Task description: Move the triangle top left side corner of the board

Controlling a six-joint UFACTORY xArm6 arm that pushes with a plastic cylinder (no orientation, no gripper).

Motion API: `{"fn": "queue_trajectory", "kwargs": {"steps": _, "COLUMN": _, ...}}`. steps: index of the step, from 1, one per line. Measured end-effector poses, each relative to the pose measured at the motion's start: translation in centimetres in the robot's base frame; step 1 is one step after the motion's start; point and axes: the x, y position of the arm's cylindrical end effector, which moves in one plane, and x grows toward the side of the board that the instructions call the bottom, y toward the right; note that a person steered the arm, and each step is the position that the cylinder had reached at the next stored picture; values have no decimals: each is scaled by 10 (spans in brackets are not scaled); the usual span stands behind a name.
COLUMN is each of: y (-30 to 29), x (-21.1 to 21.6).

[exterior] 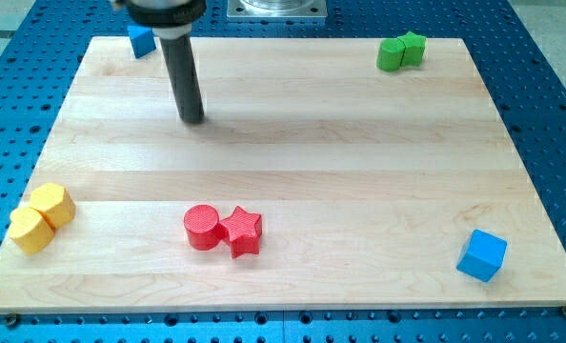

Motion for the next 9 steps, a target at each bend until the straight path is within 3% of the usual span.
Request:
{"fn": "queue_trajectory", "kwargs": {"steps": 3, "y": -25, "x": -150}}
{"fn": "queue_trajectory", "kwargs": {"steps": 6, "y": -26, "x": -150}}
{"fn": "queue_trajectory", "kwargs": {"steps": 9, "y": -62, "x": -151}}
